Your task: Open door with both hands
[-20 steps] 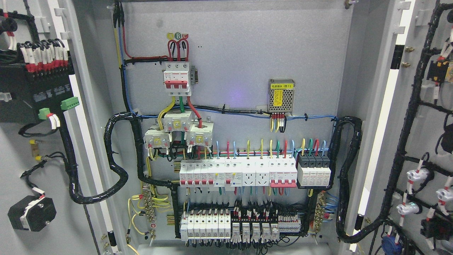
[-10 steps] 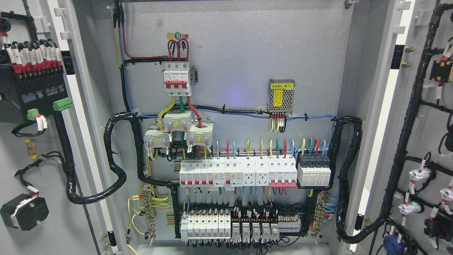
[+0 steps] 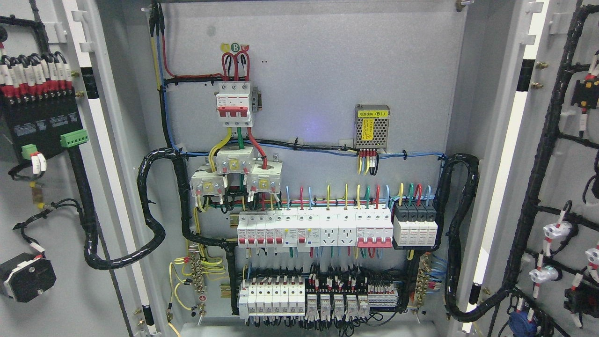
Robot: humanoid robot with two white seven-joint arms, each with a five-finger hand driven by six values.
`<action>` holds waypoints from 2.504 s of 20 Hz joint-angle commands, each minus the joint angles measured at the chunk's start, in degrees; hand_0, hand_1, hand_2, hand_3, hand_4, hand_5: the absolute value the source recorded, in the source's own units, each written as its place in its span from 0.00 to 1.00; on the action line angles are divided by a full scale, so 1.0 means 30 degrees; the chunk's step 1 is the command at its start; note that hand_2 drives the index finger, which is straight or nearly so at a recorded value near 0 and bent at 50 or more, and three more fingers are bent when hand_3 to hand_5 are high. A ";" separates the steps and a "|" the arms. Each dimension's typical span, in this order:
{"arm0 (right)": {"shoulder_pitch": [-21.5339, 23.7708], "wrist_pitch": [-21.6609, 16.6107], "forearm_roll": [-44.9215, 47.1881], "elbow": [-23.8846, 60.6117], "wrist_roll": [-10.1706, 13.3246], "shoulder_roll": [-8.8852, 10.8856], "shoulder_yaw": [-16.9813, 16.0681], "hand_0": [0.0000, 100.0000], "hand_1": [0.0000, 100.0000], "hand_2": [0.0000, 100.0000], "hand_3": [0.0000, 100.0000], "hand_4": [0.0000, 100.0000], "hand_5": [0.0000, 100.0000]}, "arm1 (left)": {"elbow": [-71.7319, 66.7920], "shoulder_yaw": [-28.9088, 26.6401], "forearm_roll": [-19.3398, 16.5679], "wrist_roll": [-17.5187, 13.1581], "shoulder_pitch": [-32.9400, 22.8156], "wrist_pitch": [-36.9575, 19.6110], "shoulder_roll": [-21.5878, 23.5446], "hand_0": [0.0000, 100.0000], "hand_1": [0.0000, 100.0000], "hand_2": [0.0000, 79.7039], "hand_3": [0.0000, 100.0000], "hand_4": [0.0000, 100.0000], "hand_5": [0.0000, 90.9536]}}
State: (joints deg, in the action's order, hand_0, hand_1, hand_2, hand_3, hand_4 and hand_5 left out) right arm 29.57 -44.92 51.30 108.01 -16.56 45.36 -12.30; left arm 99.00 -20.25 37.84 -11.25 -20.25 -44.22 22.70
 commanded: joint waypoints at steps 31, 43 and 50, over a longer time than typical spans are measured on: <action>0.1012 -0.0115 0.1534 -0.0202 0.0040 -0.0032 -0.1055 0.11 0.00 0.00 0.00 0.00 0.00 | -0.6457 -0.0602 0.0219 0.0145 0.4522 0.1026 0.1955 0.00 0.00 0.00 0.00 0.03 0.00; 0.1012 -0.0115 0.1534 -0.0348 0.0040 -0.0033 -0.1055 0.11 0.00 0.00 0.00 0.00 0.00 | -0.6604 -0.0749 0.0132 0.0174 0.5255 0.3137 0.2102 0.00 0.00 0.00 0.00 0.03 0.00; 0.1304 -0.0174 0.1534 -0.0319 0.0040 -0.0062 -0.1084 0.11 0.00 0.00 0.00 0.00 0.00 | -0.6691 -0.0749 0.0103 0.0174 0.5548 0.3695 0.2073 0.00 0.00 0.00 0.00 0.03 0.00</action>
State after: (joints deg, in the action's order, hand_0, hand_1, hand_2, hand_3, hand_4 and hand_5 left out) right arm 32.89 -45.00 55.89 107.15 -16.40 45.27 -15.42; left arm 79.85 -22.35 38.20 -10.93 -4.51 -33.39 28.55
